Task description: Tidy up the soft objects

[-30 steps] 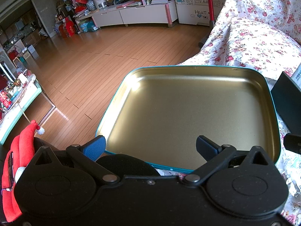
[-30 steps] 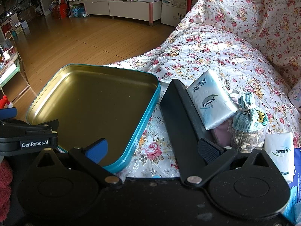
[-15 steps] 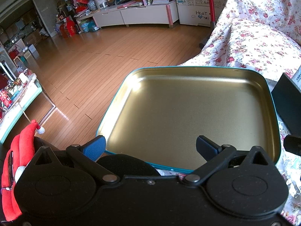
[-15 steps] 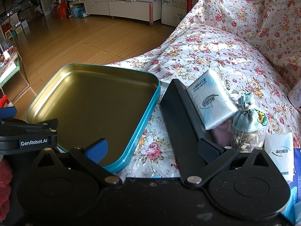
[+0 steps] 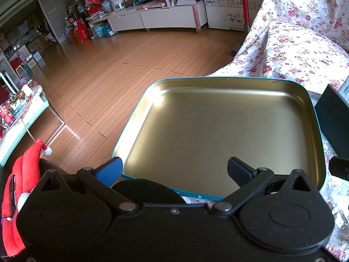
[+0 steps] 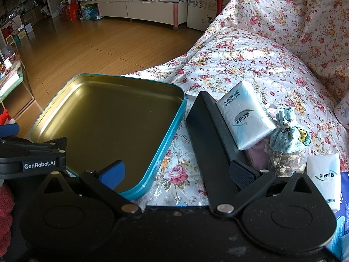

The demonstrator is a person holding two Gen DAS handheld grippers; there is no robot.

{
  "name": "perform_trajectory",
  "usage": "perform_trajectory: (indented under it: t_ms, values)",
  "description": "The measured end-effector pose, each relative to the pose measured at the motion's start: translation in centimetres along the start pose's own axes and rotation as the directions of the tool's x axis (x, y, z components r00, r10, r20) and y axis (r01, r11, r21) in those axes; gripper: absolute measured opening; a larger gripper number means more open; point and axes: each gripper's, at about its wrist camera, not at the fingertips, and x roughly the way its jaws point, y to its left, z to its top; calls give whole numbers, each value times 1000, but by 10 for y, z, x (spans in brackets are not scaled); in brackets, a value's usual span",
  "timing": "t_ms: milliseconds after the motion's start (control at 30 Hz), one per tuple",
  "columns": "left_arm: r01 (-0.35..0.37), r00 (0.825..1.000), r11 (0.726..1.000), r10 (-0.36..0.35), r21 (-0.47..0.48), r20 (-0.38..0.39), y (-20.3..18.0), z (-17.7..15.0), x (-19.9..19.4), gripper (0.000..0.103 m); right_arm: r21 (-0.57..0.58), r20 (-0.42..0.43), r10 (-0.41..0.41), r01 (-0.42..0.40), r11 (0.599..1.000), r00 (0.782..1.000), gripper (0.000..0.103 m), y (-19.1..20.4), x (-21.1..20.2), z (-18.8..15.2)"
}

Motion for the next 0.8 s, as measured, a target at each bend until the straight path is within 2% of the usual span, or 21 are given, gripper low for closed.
perform_trajectory:
  t_ms: [567, 700, 800]
  values:
    - [10, 1000, 1000, -10, -8, 3, 3, 0, -3, 99, -27, 6, -11, 11, 1000, 1000, 103, 3, -1, -2]
    - [20, 1000, 1000, -19, -15, 9, 6, 1, -6, 99, 18, -40, 38, -37, 999, 998, 102, -2, 4, -3]
    - [25, 999, 1000, -25, -14, 32, 7, 0, -10, 99, 27, -29, 34, -33, 999, 999, 102, -2, 2, -4]
